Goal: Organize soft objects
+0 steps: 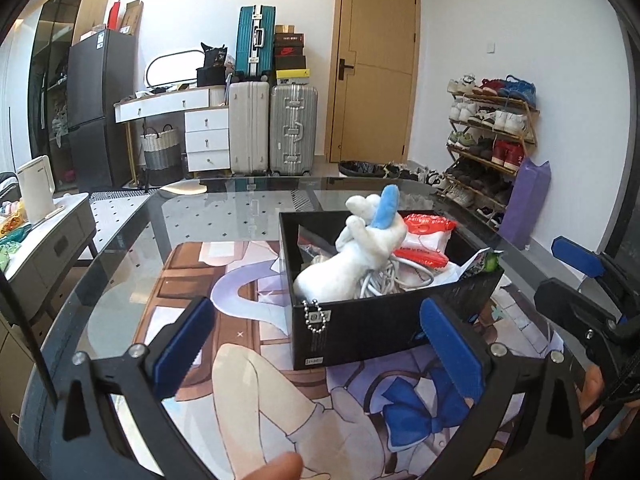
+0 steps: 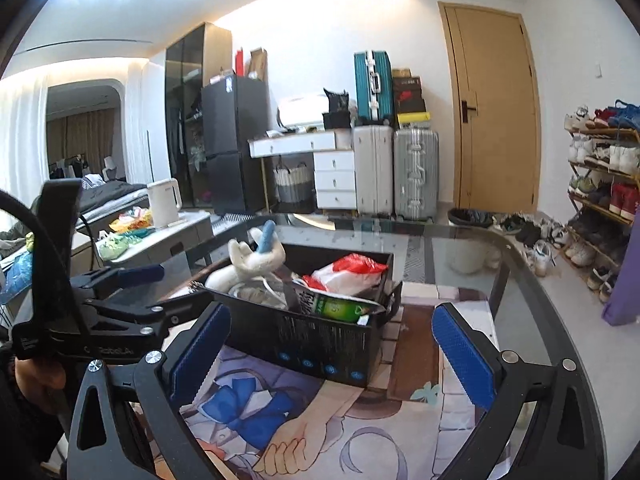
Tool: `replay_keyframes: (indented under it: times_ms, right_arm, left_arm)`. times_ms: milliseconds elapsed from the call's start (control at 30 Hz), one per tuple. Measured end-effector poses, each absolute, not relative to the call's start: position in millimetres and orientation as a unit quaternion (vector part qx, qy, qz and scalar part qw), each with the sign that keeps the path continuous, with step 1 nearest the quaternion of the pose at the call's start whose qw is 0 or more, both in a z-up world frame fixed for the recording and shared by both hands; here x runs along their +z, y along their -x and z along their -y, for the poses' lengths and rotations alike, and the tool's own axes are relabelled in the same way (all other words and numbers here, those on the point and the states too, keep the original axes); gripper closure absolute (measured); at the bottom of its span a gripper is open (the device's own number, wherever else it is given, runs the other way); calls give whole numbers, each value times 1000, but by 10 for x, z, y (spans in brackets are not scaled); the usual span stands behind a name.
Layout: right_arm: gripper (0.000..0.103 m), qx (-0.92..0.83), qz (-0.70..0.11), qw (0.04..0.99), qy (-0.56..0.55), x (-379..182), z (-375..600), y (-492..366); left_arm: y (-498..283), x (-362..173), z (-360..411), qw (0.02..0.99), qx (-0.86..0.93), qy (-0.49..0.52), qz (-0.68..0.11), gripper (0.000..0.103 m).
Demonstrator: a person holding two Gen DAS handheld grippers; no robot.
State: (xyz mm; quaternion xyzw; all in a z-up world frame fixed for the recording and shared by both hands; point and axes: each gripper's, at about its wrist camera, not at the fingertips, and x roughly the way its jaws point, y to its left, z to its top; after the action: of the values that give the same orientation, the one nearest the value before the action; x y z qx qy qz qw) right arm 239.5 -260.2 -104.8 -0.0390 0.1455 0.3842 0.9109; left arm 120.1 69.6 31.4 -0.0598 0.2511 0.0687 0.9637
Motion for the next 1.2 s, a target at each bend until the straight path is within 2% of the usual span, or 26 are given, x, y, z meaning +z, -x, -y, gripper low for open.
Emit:
replay_keyframes:
  times_ms: [233,1200]
  right_arm:
    - [1,386,-121,913,56,-1018,2589,-2250]
    - [1,387,-122,913,50,-1013,2565,-2223]
  left_arm:
    - [-1191,298,-637,968,70,45,-238,0]
    - [-1091,329,-667,969,75,58,-227,0]
